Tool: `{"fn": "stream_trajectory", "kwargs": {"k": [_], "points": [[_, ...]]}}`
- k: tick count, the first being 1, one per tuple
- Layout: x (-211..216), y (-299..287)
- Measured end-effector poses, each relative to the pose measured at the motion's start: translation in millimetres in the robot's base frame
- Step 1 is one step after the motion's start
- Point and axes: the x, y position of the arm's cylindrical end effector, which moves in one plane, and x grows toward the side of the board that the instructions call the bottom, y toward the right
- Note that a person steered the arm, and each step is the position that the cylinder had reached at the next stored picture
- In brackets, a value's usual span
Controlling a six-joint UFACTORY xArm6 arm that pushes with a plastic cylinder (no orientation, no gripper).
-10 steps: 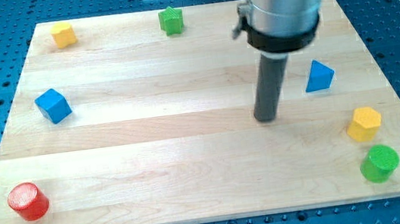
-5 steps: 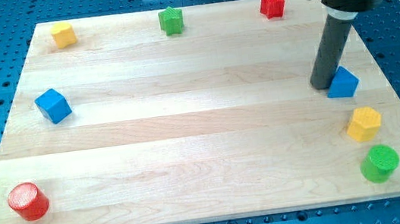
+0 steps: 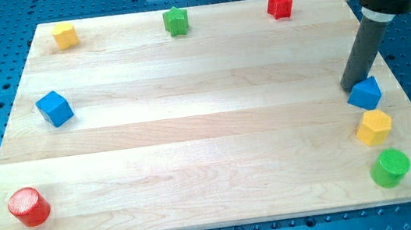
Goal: Slide the triangle into the top side of the hexagon
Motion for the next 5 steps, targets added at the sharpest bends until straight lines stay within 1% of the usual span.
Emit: {"fn": "stream_trajectory", "kwargs": {"k": [2, 3, 4, 5], "points": [[31, 53], [60, 75], [63, 56], [41, 30]]}}
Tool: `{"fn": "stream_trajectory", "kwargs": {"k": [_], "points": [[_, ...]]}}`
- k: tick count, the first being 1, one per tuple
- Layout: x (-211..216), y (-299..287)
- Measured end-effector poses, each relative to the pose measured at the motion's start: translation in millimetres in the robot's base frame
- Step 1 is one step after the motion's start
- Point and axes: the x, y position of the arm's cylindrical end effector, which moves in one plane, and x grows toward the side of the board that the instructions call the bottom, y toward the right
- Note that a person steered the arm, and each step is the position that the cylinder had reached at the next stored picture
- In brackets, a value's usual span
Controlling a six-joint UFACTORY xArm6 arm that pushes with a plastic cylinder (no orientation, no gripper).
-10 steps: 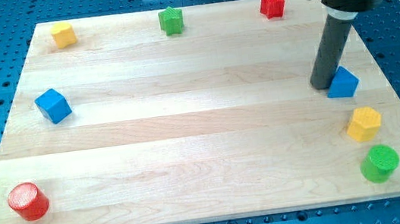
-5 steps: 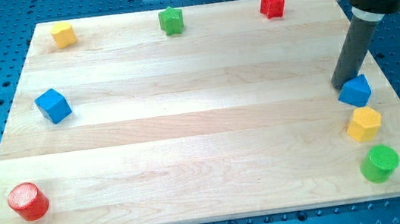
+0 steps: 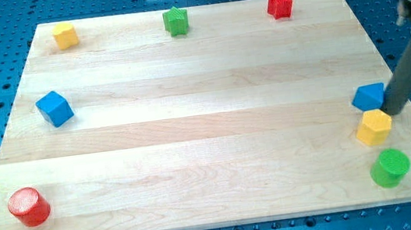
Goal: Slide the triangle into the top side of the hexagon
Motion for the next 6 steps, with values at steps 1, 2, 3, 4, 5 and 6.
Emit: {"fn": "stream_trajectory", "kwargs": {"k": [1, 2, 3, 4, 5, 6], "points": [[-3, -7], [-33, 6], [-47, -24], [-37, -40], [-16, -47], [-21, -62]]}}
